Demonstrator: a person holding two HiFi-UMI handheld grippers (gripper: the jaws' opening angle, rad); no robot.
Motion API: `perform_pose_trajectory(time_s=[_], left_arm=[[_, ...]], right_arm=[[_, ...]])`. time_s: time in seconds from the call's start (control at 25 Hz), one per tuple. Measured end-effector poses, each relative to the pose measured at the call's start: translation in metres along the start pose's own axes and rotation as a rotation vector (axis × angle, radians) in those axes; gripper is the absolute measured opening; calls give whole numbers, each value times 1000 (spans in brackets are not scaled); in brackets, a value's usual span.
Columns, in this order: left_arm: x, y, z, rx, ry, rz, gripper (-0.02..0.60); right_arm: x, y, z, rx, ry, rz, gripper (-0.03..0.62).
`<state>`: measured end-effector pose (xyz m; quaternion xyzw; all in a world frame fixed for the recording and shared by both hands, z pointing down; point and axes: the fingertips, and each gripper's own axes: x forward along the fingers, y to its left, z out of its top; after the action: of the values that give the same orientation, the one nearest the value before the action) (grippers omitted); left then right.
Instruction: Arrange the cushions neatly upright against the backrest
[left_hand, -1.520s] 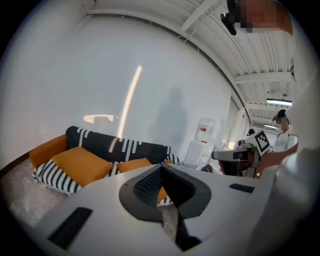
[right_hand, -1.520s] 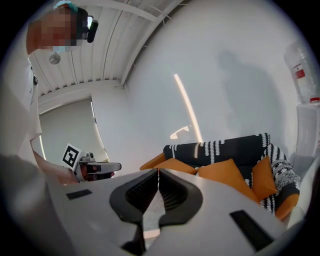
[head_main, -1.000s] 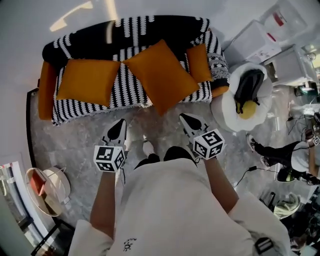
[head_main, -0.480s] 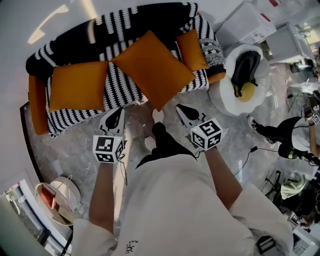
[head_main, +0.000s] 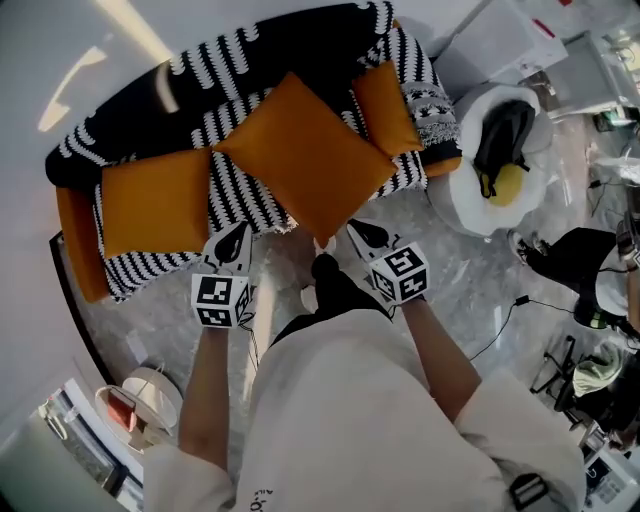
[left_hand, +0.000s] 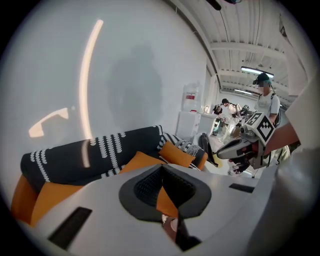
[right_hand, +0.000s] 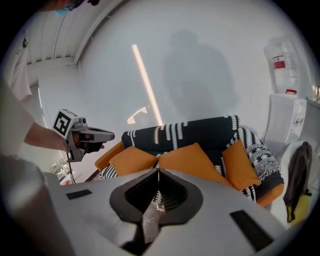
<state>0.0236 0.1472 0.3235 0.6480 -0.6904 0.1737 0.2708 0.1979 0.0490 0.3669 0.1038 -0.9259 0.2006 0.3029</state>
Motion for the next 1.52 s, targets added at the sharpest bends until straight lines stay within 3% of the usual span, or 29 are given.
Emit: perform_pose_trajectory(time_s=[0.36,0.64,1.08,1.32,1.52], left_arm=[[78,28,23,72,85,-44,18],[109,56,14,167,158,-79,18],[182,142,-56,247,305,-195,18],[247,193,-83,322,393,-211,21],[276,236,-119,343,487,-173,143]], right_arm=[[46,-52,-4,70,46,-1,25],[53,-66,-27,145,88,-54,25],[104,-64,-119,437,125,-255,25],[135,-65,-179,599,160,-367,26],[145,-57,-239,688,215,-406,37]])
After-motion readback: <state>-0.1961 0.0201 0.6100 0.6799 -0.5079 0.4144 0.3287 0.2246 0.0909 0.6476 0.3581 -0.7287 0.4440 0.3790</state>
